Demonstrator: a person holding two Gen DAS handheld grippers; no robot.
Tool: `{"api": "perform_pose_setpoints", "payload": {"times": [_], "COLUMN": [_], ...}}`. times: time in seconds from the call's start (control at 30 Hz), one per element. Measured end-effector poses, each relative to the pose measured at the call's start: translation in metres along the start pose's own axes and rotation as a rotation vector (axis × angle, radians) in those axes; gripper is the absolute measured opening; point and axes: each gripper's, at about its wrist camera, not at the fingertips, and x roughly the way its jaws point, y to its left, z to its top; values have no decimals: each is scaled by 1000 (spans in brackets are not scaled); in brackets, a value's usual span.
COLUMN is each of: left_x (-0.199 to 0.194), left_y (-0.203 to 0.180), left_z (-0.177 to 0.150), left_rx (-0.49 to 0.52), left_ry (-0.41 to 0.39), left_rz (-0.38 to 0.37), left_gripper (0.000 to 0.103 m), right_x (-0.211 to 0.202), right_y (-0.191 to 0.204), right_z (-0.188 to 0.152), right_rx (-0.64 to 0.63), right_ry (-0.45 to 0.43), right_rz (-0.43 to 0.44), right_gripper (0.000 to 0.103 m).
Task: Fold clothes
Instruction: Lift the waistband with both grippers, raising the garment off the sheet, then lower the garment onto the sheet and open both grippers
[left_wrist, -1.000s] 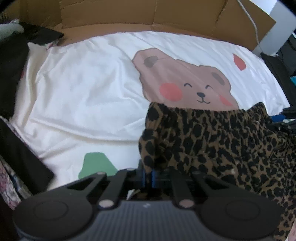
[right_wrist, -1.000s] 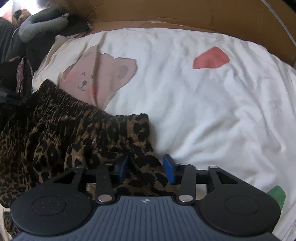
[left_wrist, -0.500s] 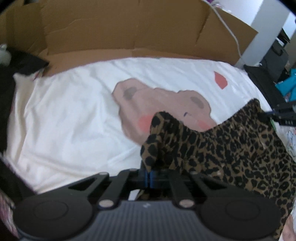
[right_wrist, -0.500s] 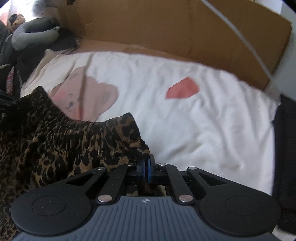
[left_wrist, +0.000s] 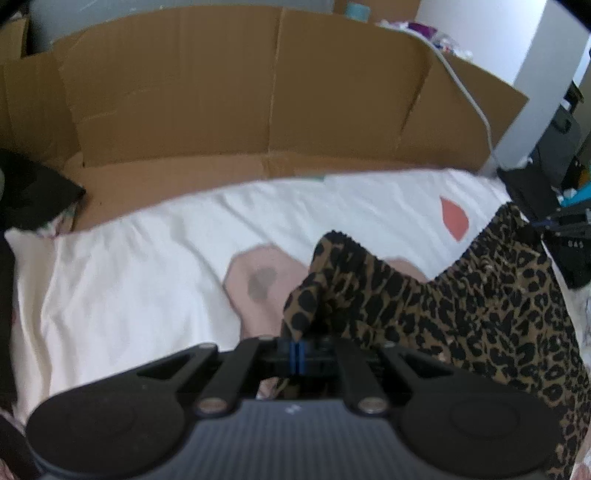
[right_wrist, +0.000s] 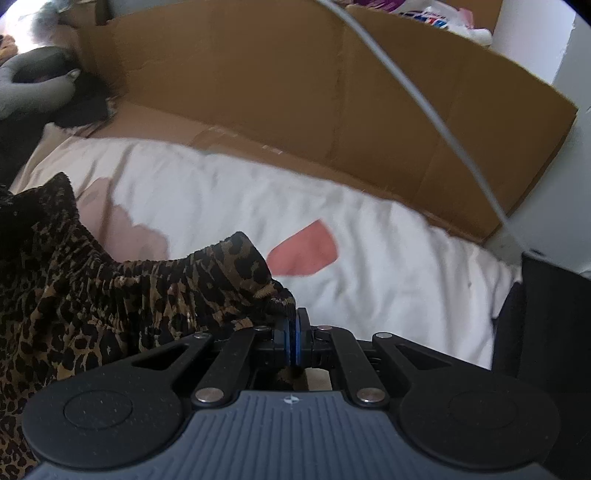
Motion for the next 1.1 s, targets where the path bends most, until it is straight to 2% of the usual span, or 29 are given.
{"api": "perform_pose_setpoints", "payload": {"times": [0.37, 0.63, 1.0, 1.03, 1.1], "left_x": [-9, 4, 30, 34, 42], "left_y": [2, 7, 24, 24, 27], "left_z": [34, 54, 65, 65, 64], "left_rx": [15, 8, -38, -41, -64], "left_ry": [-95, -96, -91, -83, -43], "left_rz": [51, 84, 151, 166, 200], "left_gripper": [2, 2, 3, 3, 13], "right_x": [-9, -1, 44, 46, 51], "right_y": [-15, -16, -10, -9, -5], "right_z": [38, 66, 103, 106, 109], "right_rx": [-11, -25, -56, -54, -51], "right_ry": [-85, -103, -77, -80, -88], "right_rz": [-72, -97, -158, -160, -156], "right_gripper": [0, 0, 0, 0, 1]}}
